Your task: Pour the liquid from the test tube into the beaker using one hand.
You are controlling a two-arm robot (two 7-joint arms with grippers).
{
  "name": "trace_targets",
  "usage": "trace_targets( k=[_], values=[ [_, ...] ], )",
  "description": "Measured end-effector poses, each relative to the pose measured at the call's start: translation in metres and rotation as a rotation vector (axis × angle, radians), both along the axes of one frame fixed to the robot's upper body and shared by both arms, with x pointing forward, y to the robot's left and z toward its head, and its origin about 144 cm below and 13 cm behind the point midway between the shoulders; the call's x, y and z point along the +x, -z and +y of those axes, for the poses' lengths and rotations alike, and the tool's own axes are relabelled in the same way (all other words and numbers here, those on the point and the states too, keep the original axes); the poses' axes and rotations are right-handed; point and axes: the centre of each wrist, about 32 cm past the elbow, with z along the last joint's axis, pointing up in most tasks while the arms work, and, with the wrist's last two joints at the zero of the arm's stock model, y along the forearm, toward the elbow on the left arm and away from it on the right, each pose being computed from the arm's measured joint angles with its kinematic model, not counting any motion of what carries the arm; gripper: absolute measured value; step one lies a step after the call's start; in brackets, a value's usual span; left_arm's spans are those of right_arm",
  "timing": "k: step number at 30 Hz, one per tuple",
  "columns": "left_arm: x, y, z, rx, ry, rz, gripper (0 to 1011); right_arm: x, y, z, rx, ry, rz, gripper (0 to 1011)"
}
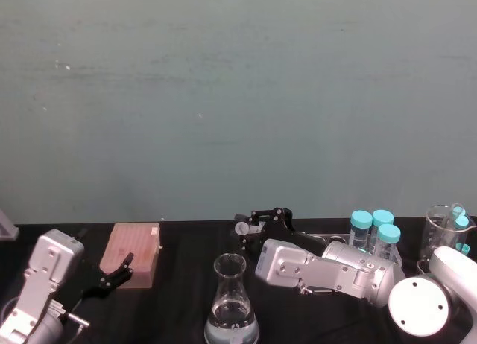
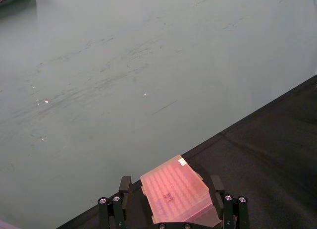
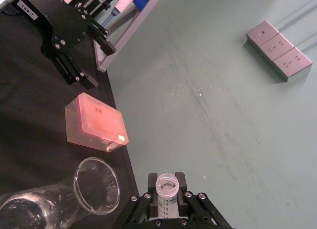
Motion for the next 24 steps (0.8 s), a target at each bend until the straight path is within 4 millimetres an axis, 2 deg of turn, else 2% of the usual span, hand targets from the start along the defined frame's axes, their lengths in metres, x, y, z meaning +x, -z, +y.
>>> trace_targets(
  k=[24],
  values=[
    [0.0, 0.0, 0.0, 0.0, 0.0, 0.0, 1000, -0.0043, -0.0048, -0.0022, -0.068, -0.008, -0.103, 205]
  ],
)
